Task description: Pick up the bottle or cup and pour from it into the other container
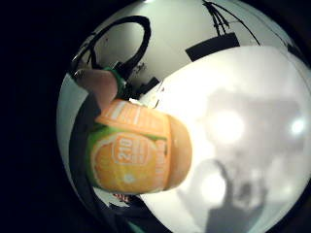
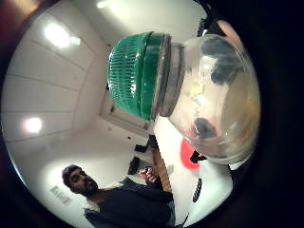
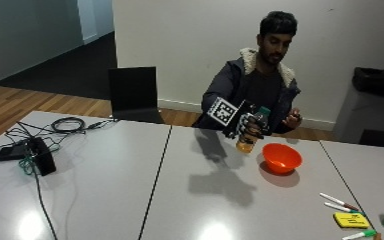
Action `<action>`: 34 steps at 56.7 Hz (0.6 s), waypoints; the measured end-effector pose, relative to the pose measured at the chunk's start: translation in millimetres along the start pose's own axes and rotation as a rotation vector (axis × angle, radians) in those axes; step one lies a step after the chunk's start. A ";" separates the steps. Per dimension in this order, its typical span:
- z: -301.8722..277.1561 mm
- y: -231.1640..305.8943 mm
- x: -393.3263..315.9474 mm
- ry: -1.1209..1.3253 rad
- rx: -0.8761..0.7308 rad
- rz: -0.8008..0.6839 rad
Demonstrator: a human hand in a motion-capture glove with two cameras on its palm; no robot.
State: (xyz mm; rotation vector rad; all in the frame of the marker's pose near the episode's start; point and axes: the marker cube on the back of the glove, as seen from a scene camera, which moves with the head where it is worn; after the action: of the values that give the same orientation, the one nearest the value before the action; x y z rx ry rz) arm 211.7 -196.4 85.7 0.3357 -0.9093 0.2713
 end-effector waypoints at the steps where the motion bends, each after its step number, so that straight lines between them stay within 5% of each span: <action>1: 1.4 1.6 -7.1 0.030 0.020 0.001; 9: 12.5 2.9 -54.3 0.406 0.069 -0.019; 14: 17.5 7.0 -69.7 0.593 -0.094 -0.196; 34: 65.8 5.7 -109.6 1.235 -0.274 -0.430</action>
State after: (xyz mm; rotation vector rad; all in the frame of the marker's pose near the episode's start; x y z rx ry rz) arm 97.8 -226.7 35.8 0.0549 0.3520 -0.0723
